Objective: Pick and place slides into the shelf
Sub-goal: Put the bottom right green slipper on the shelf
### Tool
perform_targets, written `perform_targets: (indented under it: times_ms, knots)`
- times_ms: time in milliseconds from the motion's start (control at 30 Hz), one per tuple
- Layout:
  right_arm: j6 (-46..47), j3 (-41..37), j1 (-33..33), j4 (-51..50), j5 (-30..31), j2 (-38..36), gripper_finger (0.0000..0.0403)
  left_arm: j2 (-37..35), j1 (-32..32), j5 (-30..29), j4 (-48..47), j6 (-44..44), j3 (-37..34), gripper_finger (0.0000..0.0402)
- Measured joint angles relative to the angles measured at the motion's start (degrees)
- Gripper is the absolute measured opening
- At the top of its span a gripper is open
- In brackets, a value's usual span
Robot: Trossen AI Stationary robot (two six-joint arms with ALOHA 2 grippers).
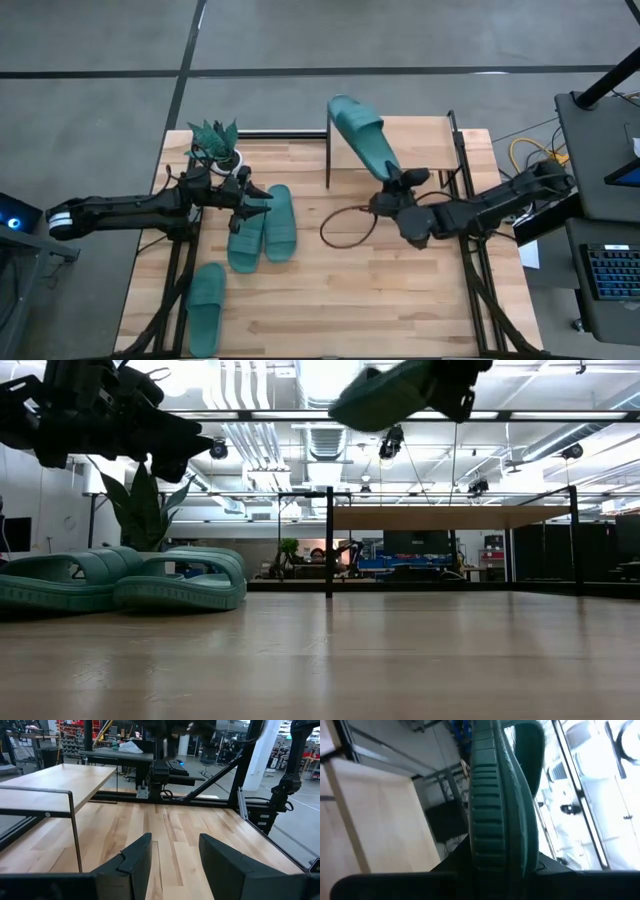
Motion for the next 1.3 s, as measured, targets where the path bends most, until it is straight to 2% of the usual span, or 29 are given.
perform_targets:
  times_ms: [300, 400, 633, 767, 1067, 1300]
  knots:
    - [1.55, -0.06, -5.68, -1.79, 1.05, -1.38, 0.0058, 0.04, 0.02, 0.00, 0.34, 0.03, -0.02, 0.0149]
    - [2.53, -0.06, -6.58, -7.32, 1.10, -3.36, 0.0058, 0.04, 0.00, 0.00, 0.34, 0.02, -0.02, 0.0149]
    - [13.94, -1.44, -9.34, -21.74, 1.08, -7.90, 0.0058, 0.01, 0.01, -0.01, 0.35, -0.05, -0.17, 0.0149]
    - [16.95, -3.57, -10.30, -25.41, 1.02, -10.34, 0.0058, 0.01, 0.02, 0.00, 0.40, -0.06, -0.17, 0.0149]
    - [22.87, -11.65, -9.08, -26.04, 0.79, -12.05, 0.0058, 0.01, 0.02, 0.00, 0.64, -0.19, -0.26, 0.0149]
    - [25.79, -16.18, -5.79, -26.02, -4.16, -11.52, 0.0058, 0.06, 0.00, 0.00, 0.80, -0.17, -0.26, 0.0149]
